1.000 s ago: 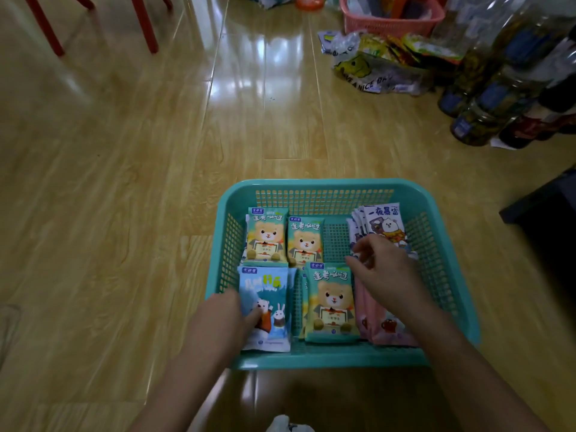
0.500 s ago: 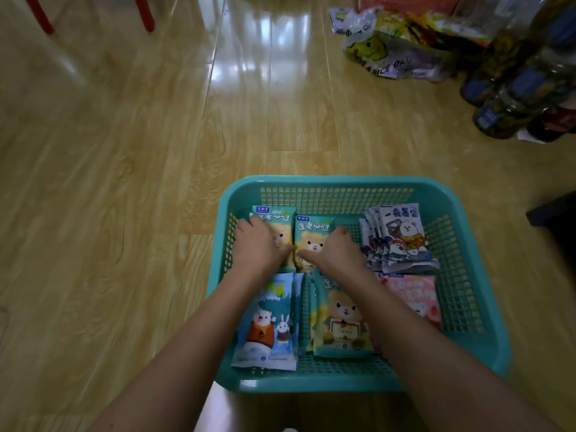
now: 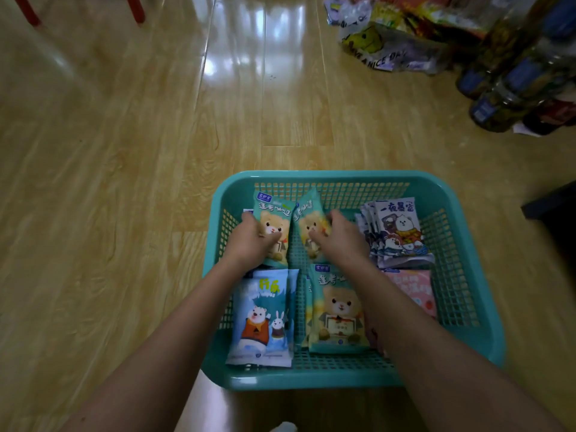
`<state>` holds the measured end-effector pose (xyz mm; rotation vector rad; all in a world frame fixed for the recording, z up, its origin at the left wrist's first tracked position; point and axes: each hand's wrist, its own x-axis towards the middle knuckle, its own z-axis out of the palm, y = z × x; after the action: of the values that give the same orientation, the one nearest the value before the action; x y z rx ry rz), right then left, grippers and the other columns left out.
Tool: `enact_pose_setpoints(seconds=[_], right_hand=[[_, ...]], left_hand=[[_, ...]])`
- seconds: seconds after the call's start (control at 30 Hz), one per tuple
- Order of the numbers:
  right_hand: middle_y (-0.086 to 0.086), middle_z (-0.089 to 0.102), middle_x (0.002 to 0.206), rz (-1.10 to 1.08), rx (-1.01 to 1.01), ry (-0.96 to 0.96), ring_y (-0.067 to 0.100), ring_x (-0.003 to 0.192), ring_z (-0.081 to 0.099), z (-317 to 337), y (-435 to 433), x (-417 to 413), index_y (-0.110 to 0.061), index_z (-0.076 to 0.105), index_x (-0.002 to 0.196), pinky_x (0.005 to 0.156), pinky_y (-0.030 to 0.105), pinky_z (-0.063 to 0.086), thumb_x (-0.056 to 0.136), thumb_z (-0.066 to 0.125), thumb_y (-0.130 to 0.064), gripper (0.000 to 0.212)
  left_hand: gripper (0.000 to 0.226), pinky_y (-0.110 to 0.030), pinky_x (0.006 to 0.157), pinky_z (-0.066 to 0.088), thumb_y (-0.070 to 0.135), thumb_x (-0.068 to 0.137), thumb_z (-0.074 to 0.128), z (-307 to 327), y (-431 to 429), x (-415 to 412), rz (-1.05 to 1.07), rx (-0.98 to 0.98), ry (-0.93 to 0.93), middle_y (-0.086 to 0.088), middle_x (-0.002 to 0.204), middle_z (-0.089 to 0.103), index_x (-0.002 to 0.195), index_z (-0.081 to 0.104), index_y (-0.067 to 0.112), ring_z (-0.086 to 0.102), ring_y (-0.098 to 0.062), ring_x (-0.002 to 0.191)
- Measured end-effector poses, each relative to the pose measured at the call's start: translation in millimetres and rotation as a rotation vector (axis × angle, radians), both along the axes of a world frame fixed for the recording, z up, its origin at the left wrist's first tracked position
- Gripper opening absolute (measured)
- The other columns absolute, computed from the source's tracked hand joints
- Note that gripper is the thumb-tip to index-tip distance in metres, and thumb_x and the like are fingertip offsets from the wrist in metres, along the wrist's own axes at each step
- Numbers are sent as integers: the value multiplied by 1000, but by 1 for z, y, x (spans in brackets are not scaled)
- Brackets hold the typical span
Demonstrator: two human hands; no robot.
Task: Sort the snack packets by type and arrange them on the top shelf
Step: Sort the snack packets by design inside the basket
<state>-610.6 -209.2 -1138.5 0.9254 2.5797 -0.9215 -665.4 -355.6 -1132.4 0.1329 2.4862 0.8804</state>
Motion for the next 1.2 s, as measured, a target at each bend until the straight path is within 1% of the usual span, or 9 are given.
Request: enact_pose_setpoints(seconds=[0.1,0.23,0.43,0.6,0.7,0.83,0.93,1.07,1.2], right_hand=[[7,62,103,27,96,149,25,86,56,32,10,7,-14,45,117,64,30,38,94,46,-39,34],[9,58,106,-131,-221,207,27,94,56,61,23,40,-10,43,119,81,41,48,96,39,-36,34],[-2,59,96,-100,-549,-72,12,84,60,64,5,118,-18,42,113,69,29,50,99,36,-30,20],[-2,61,89,218,-47,-235,13,82,58,50,-4,131,-22,53,89,75,30,49,95,41,-44,26],[-1,58,79,289,111,-273,16,78,58,62,0,125,-22,52,77,73,31,50,92,44,-50,33],[3,65,86,185,204,-181,18,78,63,76,27,117,-22,55,78,76,36,54,91,45,-49,32],[6,66,87,112,242,-60,21,77,62,83,39,109,-19,59,86,74,37,53,90,49,-46,29],[4,67,91,137,224,13,22,84,61,86,31,86,-20,62,94,76,36,52,91,49,-40,25],[5,69,94,201,151,150,20,82,62,81,6,49,-15,66,100,73,33,51,93,47,-29,24]], left_hand=[[31,-38,72,44,21,93,54,7,-5,9,37,225,19,-8,81,51,106,33,2,55,-28,84],[13,-43,89,48,20,97,46,22,-7,31,215,544,-15,-6,101,57,101,36,12,58,-23,98],[10,-16,63,49,15,96,42,49,-5,49,340,687,-142,3,90,63,103,48,14,60,-12,80],[13,-32,56,53,20,94,50,52,-5,66,261,677,-324,-15,92,67,103,52,9,66,-24,72],[30,-54,88,50,25,91,57,46,-1,85,189,641,-392,-22,106,65,109,50,3,65,-37,94],[69,-58,83,49,57,66,66,36,6,111,36,489,-360,-32,101,60,102,49,1,62,-30,83],[45,-34,67,46,52,80,61,31,10,121,-218,140,-95,-8,75,59,85,45,11,56,-26,73],[41,-32,66,33,56,90,43,45,20,119,-455,-345,310,-8,97,63,93,50,16,59,-27,94],[36,-32,74,43,53,90,45,50,11,103,-434,-319,318,-5,96,64,93,53,19,60,-26,94]])
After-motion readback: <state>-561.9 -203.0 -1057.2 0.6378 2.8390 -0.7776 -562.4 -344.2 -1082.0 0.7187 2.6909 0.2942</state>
